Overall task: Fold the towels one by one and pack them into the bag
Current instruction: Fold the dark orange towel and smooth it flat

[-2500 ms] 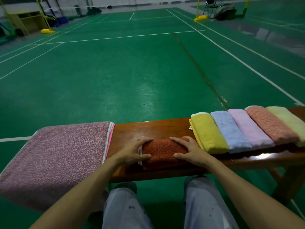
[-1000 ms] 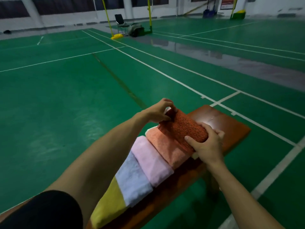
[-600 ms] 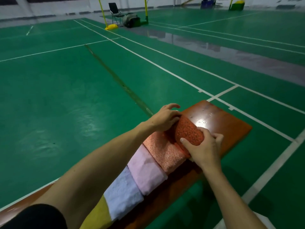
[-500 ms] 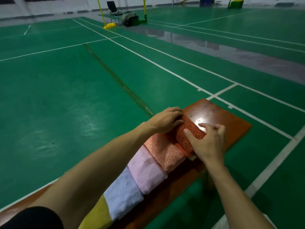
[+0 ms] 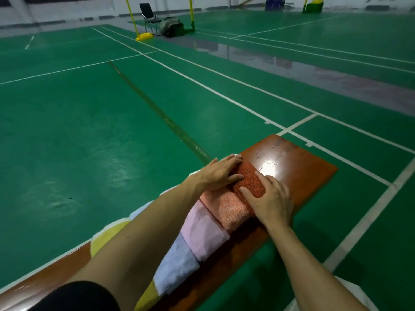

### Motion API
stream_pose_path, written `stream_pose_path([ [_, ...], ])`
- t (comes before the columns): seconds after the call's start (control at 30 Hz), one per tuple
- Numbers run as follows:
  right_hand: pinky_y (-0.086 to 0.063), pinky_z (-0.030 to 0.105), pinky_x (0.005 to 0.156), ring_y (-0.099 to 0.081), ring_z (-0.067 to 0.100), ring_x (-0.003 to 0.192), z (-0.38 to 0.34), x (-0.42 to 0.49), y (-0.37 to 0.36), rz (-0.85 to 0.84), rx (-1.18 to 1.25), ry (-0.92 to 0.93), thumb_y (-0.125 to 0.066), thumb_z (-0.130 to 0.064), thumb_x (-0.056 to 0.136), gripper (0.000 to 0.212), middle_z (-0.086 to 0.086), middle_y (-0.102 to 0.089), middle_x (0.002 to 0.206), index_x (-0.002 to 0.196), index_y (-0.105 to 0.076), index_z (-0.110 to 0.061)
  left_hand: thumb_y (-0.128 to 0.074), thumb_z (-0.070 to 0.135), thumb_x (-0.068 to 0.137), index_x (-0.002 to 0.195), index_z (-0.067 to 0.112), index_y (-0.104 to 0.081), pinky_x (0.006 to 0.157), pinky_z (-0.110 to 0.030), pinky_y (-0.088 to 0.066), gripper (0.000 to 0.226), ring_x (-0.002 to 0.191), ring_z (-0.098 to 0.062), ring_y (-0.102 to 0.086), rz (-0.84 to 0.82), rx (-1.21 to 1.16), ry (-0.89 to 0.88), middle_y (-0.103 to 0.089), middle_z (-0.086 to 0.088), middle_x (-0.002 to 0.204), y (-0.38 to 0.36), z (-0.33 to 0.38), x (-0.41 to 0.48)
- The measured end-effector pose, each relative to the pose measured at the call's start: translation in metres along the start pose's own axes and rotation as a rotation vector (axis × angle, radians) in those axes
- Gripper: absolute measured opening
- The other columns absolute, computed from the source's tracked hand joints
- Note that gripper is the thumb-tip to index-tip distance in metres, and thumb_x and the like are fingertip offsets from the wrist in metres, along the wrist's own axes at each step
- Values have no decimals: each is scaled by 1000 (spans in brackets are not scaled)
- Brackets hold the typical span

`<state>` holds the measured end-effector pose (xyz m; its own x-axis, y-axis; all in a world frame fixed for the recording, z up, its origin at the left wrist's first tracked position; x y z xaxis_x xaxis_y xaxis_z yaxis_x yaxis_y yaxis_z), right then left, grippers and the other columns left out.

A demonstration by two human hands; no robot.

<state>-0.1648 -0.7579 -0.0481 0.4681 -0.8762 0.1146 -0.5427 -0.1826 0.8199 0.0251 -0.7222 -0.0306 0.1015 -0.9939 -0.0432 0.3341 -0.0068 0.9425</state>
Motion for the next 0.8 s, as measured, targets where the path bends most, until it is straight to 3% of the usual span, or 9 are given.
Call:
stream_pose_path([
  [0.13, -32, 48, 107, -28, 28, 138, -7, 5, 16, -40, 11, -13, -65, -66, 79, 73, 3, -40, 148, 142, -45, -35, -50, 52, 93, 144, 21, -35, 112, -56, -25, 61, 135, -17, -37, 27, -52, 65, -33, 3, 153, 11, 9, -2],
  [0.27, -28, 59, 111, -27, 26, 141, -30, -1, 33, 7, 8, 39, -71, -65, 73, 73, 1, -38, 150, 137, -52, -35, -69, 45, 84, 141, 20, -41, 111, -35, -34, 68, 128, -20, -47, 198, -305, 164, -46, -1, 145, 30, 14, -32],
  [0.43, -29, 54, 111, -34, 29, 139, -74, -46, 31, 49, 86, 161, -75, -57, 74, 65, 5, -46, 146, 131, -60, -30, -77, 40, 78, 136, 18, -50, 101, -17, -28, 68, 129, -14, -45, 328, -371, 279, -50, 1, 142, 41, 1, -115],
  [0.63, -39, 44, 105, -52, 35, 121, -131, -130, -10, -46, 293, 274, -84, -40, 70, 57, 13, -60, 128, 119, -68, -17, -81, 49, 68, 126, 21, -57, 104, -37, -43, 69, 119, -19, -55, 404, -540, 495, -59, 2, 129, 24, -27, -259],
  [0.7, -40, 40, 102, -56, 34, 115, -152, -165, -29, -127, 364, 291, -80, -42, 69, 55, 13, -64, 119, 115, -69, -13, -83, 46, 68, 122, 21, -59, 99, -37, -47, 65, 113, -23, -59, 436, -572, 576, -61, 3, 121, 15, -35, -312],
  [0.8, -42, 37, 95, -60, 31, 108, -190, -224, -54, -283, 411, 304, -84, -34, 74, 49, 11, -67, 114, 116, -68, -13, -83, 39, 72, 124, 18, -59, 102, -35, -45, 61, 117, -14, -54, 489, -569, 671, -58, 3, 123, 5, -43, -396],
])
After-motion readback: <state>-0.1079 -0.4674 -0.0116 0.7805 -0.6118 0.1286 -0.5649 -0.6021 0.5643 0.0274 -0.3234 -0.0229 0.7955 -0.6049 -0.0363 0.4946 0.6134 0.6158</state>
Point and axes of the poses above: each hand's wrist, its own x-axis towards the middle knuckle, its own y-axis out of the back of the hand, z = x × y, the point moved 1 cm from there along x, towards the middle knuckle
